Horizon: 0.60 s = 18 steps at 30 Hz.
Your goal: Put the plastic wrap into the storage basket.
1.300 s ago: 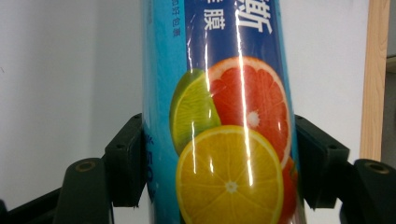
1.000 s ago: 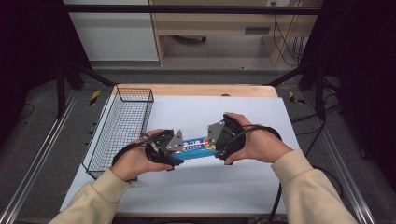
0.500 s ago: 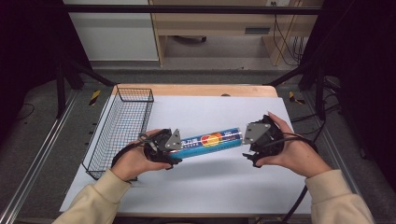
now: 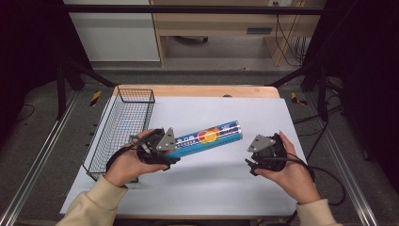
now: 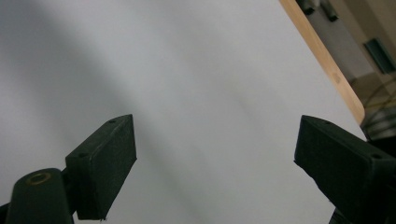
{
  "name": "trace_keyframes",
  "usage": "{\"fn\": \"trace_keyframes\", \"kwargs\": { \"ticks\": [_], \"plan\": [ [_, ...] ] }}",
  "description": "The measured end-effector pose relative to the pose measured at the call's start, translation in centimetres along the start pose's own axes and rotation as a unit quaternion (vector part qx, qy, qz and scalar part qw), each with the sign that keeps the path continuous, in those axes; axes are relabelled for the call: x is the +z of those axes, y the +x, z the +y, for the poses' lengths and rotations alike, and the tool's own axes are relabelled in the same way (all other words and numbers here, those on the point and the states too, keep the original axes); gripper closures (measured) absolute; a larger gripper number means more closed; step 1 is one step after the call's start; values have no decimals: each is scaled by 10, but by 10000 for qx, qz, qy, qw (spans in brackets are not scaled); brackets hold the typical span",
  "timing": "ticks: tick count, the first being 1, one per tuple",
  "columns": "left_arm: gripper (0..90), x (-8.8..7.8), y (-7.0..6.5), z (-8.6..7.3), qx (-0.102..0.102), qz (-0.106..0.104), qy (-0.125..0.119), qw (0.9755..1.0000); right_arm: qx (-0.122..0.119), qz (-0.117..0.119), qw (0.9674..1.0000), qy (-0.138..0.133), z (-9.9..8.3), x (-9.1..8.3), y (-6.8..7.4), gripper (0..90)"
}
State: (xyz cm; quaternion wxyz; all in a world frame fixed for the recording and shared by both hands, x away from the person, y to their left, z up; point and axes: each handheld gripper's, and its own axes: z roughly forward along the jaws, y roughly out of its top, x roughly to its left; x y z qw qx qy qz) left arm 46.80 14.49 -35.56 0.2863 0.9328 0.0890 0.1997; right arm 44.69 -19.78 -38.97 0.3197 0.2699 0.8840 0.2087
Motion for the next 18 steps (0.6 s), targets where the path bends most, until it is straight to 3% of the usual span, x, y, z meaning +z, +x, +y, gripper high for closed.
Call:
{"fn": "trace_keyframes", "kwargs": {
  "ticks": [2,4,6,10,13,15,16,17,18],
  "plan": [
    [316,-6,1,-2,-36,82,-7,10000,214,-86,9997,91,0,8,8,129],
    [316,-11,3,-3,-76,125,8,9999,574,-124,9983,26,1,15,12,134],
    [316,-17,5,-5,-135,156,-7,9998,992,-217,9948,-74,0,22,13,143],
    [316,-26,8,-10,-222,273,22,9994,1790,-111,9831,-374,-2,35,16,139],
    [316,-31,11,-14,-306,312,55,9990,2225,-212,9728,-603,-5,44,22,152],
    [316,-35,12,-17,-364,384,86,9986,2462,-392,9659,-707,-9,50,25,136],
    [316,-37,13,-18,-404,419,92,9983,2563,-646,9627,-580,-10,54,24,123],
    [316,-39,14,-19,-431,459,96,9980,2563,-646,9627,-580,-10,54,24,123],
    [316,-43,16,-22,-522,517,105,9972,2629,-1072,9572,-569,-13,53,23,117]
  ]
}}
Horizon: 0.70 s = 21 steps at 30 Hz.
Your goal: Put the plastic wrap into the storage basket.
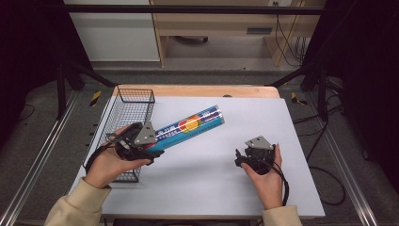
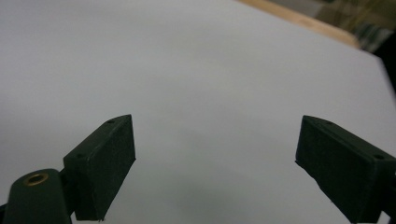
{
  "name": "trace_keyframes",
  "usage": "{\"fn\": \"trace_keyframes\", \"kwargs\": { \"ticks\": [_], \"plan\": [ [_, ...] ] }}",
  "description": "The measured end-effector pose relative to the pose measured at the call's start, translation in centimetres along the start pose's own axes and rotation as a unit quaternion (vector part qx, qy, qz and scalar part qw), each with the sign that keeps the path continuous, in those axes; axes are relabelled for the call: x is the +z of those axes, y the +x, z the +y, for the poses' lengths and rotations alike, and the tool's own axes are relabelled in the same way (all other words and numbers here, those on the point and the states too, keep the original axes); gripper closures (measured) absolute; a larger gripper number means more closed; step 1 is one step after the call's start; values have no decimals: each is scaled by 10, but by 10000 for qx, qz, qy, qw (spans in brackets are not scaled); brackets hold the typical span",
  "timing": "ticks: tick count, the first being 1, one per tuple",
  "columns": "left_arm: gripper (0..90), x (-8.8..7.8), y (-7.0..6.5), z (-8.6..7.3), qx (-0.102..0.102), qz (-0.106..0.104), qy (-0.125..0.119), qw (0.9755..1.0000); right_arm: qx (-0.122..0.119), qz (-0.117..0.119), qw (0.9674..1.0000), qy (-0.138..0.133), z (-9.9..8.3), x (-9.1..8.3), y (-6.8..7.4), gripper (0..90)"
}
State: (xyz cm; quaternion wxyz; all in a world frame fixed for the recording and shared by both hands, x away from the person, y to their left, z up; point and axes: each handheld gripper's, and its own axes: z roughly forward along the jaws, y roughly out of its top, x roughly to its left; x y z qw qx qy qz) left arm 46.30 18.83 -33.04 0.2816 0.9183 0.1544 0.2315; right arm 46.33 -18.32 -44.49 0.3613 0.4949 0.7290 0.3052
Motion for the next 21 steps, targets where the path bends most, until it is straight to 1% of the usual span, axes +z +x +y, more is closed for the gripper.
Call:
{"fn": "trace_keyframes", "kwargs": {
  "ticks": [1,2,3,4,5,6,10,12,13,14,15,17,18,21],
  "plan": [
    [316,-2,1,-1,-47,42,8,10000,64,-127,9999,-48,-1,-1,-2,117],
    [317,-2,1,-1,-47,42,8,10000,161,-248,9995,-114,-3,-3,-5,117],
    [317,-4,3,-2,-101,84,13,9999,161,-248,9995,-114,-3,-3,-5,117],
    [317,-6,3,-2,-142,147,6,9998,258,-372,9988,-181,-5,-6,-8,118],
    [317,-9,5,-3,-180,166,38,9997,306,-469,9982,-229,-8,-7,-10,118],
    [317,-12,6,-4,-213,246,36,9995,347,-602,9972,-274,-13,-11,-12,118],
    [317,-22,10,-6,-370,376,106,9985,391,-690,9965,-250,-16,-12,-11,91],
    [317,-27,13,-8,-409,470,177,9979,401,-736,9964,-141,-16,-8,-9,92],
    [317,-29,14,-9,-451,503,193,9975,401,-736,9964,-141,-16,-8,-9,92],
    [317,-31,15,-10,-543,506,178,9971,401,-726,9965,-102,-16,-7,-8,91],
    [317,-33,16,-11,-559,545,230,9967,403,-703,9967,-94,-16,-6,-8,89],
    [317,-35,17,-13,-629,600,273,9958,432,-690,9966,-86,-16,-7,-7,89],
    [317,-38,17,-14,-663,665,337,9950,464,-734,9961,-158,-15,-9,-8,89],
    [317,-41,16,-15,-693,706,340,9945,484,-759,9957,-195,-14,-11,-8,84]
  ]
}}
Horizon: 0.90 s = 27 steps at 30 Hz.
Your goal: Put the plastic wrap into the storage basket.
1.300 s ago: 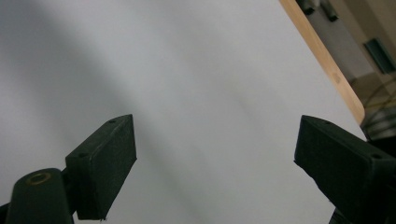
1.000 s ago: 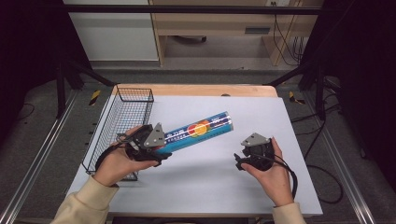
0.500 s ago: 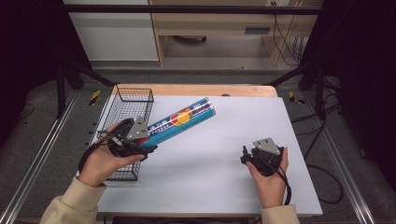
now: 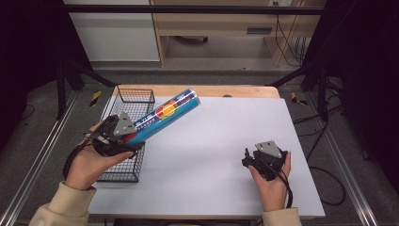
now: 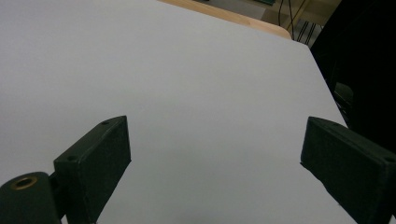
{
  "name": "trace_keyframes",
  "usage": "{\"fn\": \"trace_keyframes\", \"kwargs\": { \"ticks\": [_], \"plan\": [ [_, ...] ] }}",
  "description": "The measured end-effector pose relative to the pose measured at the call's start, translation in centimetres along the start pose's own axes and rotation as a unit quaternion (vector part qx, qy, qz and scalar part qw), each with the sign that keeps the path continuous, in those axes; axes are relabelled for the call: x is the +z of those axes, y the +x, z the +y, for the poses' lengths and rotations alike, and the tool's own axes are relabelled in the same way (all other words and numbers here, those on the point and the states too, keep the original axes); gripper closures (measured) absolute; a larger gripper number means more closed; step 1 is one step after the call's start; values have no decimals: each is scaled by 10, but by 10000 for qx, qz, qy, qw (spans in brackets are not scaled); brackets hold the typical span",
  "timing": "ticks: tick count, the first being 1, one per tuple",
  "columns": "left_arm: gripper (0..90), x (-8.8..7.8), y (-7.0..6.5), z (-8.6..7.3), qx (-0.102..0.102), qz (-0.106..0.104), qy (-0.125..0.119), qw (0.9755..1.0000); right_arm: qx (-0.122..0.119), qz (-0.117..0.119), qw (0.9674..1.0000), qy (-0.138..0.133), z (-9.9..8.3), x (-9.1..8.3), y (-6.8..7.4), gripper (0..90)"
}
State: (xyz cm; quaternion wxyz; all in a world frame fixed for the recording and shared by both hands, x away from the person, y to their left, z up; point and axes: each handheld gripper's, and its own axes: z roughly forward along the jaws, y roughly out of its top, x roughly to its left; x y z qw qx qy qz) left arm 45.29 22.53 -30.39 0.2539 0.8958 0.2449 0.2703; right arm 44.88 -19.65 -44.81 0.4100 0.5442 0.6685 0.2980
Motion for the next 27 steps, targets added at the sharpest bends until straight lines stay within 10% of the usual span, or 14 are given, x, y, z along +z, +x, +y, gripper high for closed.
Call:
{"fn": "trace_keyframes", "kwargs": {
  "ticks": [16,27],
  "plan": [
    [318,-41,-9,-17,-179,589,292,9977,40,9,10000,43,-1,-9,-1,77],
    [318,-41,-10,-33,-344,529,338,9974,25,2,10000,46,-1,-9,0,79]
  ]
}}
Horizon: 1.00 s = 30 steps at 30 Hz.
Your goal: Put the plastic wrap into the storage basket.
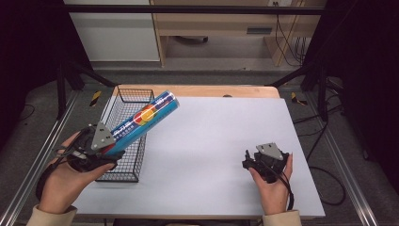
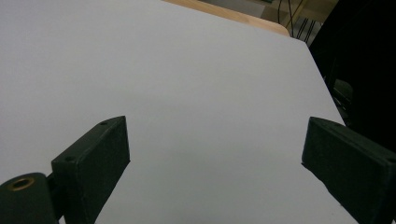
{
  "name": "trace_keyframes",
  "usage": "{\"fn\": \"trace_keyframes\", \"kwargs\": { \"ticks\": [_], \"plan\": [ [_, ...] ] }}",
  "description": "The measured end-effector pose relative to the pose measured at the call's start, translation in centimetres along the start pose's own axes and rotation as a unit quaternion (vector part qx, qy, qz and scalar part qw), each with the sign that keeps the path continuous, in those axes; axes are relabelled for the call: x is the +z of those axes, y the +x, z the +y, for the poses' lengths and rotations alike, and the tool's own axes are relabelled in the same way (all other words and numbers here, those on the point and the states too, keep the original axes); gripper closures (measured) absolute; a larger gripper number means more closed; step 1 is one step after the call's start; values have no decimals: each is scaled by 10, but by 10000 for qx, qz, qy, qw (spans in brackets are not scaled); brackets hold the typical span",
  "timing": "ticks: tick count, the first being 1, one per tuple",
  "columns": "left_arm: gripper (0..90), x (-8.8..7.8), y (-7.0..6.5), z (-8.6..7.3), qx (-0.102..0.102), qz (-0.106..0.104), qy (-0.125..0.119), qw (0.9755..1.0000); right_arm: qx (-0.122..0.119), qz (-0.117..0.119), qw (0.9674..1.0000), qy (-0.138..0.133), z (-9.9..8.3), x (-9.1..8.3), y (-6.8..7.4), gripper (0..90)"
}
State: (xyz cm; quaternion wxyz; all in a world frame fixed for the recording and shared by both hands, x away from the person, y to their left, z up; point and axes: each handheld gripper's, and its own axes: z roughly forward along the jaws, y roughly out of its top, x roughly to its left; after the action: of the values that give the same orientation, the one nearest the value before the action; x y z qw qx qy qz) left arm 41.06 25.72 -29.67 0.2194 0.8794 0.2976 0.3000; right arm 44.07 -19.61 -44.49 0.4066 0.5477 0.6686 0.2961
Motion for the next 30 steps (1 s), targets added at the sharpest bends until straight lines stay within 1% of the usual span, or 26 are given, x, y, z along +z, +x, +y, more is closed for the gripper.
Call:
{"fn": "trace_keyframes", "kwargs": {
  "ticks": [2,3,5,9,11,12,13,16,20,23,27,28,30],
  "plan": [
    [318,1,-1,-2,-31,15,14,10000,3,13,10000,21,0,0,0,79],
    [318,1,-2,-3,-98,-21,3,9999,2,9,10000,14,0,0,0,79],
    [318,1,-2,-5,-127,-17,48,9999,-15,21,10000,51,-1,0,0,78],
    [318,-1,-2,-8,-260,-5,65,9996,-116,44,9999,8,0,0,3,77],
    [319,-2,-1,-9,-327,-5,121,9994,-148,38,9999,48,0,1,5,77],
    [319,-2,-1,-10,-407,-4,113,9991,-148,38,9999,48,0,1,5,77],
    [318,-2,0,-11,-423,-5,134,9990,-158,26,9998,67,0,1,4,79],
    [318,1,3,-14,-537,-98,166,9984,-104,20,9999,47,0,0,3,80],
    [319,5,3,-11,-539,-71,317,9980,-96,46,9999,41,0,1,2,82],
    [319,9,3,-8,-544,23,449,9975,-114,74,9999,36,0,0,3,82],
    [319,15,5,-9,-715,52,641,9954,-117,121,9999,20,0,0,3,83],
    [319,17,5,-9,-790,47,725,9942,-117,114,9999,19,0,1,3,83],
    [319,19,5,-10,-849,90,843,9928,-115,112,9999,41,0,1,2,84]
  ]
}}
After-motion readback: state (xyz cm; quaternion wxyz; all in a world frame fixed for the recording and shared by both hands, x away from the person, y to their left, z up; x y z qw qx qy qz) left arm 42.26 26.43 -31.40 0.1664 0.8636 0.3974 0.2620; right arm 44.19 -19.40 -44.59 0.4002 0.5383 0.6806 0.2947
